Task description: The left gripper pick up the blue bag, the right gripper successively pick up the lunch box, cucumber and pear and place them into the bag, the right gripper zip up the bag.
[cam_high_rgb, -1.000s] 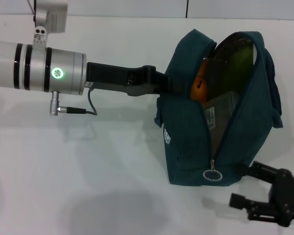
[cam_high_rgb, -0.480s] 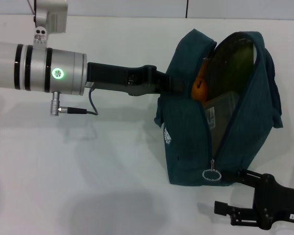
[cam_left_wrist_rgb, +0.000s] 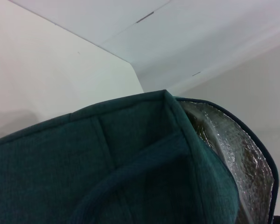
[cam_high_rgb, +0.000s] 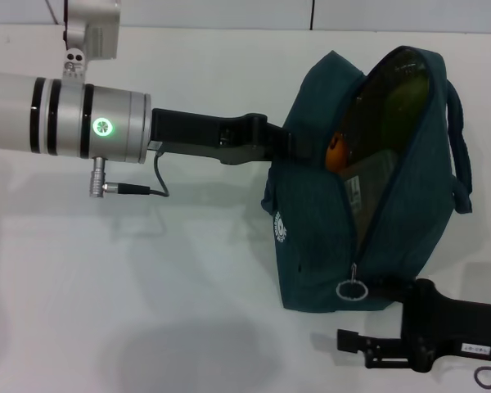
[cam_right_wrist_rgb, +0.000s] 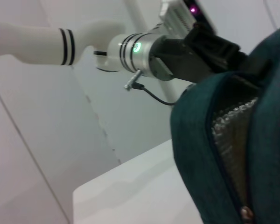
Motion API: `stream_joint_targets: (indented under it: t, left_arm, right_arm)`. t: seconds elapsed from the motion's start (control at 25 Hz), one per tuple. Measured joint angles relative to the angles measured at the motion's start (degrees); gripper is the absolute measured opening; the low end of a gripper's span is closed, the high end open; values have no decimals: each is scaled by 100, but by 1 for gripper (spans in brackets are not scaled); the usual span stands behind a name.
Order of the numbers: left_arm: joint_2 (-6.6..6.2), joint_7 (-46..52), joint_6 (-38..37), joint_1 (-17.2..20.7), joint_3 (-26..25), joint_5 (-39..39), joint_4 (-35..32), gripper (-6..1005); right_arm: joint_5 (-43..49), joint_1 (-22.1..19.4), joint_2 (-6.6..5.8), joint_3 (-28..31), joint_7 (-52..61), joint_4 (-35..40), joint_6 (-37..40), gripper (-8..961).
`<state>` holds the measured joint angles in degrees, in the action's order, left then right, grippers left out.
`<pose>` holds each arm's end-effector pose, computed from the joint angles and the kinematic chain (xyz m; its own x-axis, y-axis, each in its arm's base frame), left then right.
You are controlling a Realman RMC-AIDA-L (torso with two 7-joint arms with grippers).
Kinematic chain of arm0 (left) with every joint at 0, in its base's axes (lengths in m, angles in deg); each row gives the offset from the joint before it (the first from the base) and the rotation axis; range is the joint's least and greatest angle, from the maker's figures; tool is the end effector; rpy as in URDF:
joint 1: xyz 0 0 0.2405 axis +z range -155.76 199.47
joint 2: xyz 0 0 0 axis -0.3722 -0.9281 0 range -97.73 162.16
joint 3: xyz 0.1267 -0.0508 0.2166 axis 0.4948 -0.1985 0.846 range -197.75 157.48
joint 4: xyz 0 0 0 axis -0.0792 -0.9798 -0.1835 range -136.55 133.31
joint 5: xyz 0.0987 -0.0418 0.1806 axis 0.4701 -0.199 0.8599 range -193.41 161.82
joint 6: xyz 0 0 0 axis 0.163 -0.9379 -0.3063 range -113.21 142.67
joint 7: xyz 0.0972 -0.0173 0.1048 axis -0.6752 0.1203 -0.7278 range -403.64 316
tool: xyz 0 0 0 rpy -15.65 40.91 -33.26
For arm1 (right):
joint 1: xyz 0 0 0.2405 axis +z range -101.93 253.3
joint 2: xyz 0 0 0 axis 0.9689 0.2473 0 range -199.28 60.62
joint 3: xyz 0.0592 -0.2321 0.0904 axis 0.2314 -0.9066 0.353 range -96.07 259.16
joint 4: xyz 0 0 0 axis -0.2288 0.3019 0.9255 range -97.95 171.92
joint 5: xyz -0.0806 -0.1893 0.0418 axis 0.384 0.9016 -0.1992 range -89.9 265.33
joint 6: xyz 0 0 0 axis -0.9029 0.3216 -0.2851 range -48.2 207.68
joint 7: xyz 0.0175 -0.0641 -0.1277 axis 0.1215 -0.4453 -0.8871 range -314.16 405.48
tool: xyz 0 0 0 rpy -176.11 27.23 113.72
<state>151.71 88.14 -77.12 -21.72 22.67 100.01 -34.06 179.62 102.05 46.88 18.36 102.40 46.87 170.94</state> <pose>-0.1832 0.3592 -0.0275 0.3136 0.9078 0.2785 0.8286 -0.4049 0.3867 0.2840 0.2439 -0.0657 0.7176 -0.3791 -0.5842 -0.4178 -0.9055 0.0744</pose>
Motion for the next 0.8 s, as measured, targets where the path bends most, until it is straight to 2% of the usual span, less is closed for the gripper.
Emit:
stream_joint_targets:
  t: [0.2,0.72,0.8]
  left_arm:
    - [2,-10,0,-2,0,-7,3,38]
    - [-5,-54,0,16,-1,-15,0,38]
    - [-3,-59,0,22,0,-15,0,38]
  right_arm:
    - [30,214,-2,-1,-2,-216,10,855]
    - [10,137,-2,4,-9,-251,-55,825]
    - [4,131,-2,17,-12,-250,-80,785]
